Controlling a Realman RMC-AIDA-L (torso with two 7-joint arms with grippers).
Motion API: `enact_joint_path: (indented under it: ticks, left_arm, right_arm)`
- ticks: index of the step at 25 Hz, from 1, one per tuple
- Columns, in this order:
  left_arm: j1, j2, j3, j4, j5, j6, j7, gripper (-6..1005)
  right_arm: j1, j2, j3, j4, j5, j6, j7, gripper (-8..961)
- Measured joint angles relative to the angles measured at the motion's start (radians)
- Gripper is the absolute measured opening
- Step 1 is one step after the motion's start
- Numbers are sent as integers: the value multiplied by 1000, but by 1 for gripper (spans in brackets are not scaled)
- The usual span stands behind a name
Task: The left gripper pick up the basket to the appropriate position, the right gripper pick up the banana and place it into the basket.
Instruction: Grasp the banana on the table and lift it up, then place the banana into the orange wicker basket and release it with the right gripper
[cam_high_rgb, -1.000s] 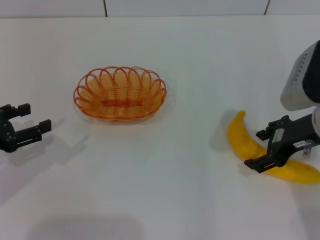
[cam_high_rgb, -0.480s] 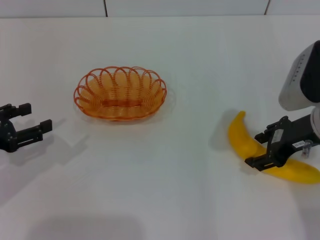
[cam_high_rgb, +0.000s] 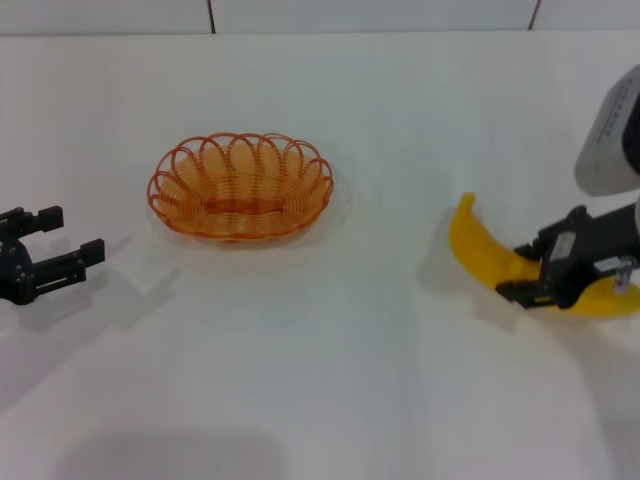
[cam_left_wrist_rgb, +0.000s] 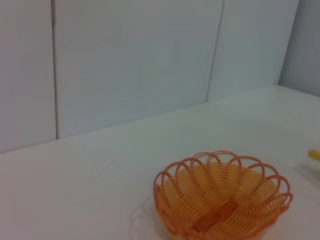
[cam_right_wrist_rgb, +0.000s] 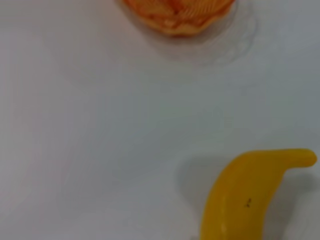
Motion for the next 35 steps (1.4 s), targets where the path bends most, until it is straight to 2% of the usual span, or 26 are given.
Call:
enact_joint_path:
  ticks: [1,7,13,21,25,30,35]
  left_arm:
    - [0,0,-1,0,0,0,0,773]
    - [0,1,-2,0,0,0,1,773]
    - [-3,1,1,0,7,-2,1,772]
    - [-21,1,7,-7,9,-3,1,773]
    - [-36,2,7,-15,17,-6,1,772]
    - [-49,1,9,-25,21,-14,2,773]
    - [-54,2,9,-35,21,-14,7,774]
  right_arm:
    - [-5,1,2,-32,9,1,-1,487]
    - [15,-1,-11,-111,87,28,-32,497]
    - [116,-1,-99,-109,141,199,-50,507]
    - [353,2,-336,154,157,503,-40,520]
    - [463,3,-416,314,206,592,-39,526]
    - [521,5,-471,427,224,648,-39,534]
    - [528,10,-486,448,229,656,-39,543]
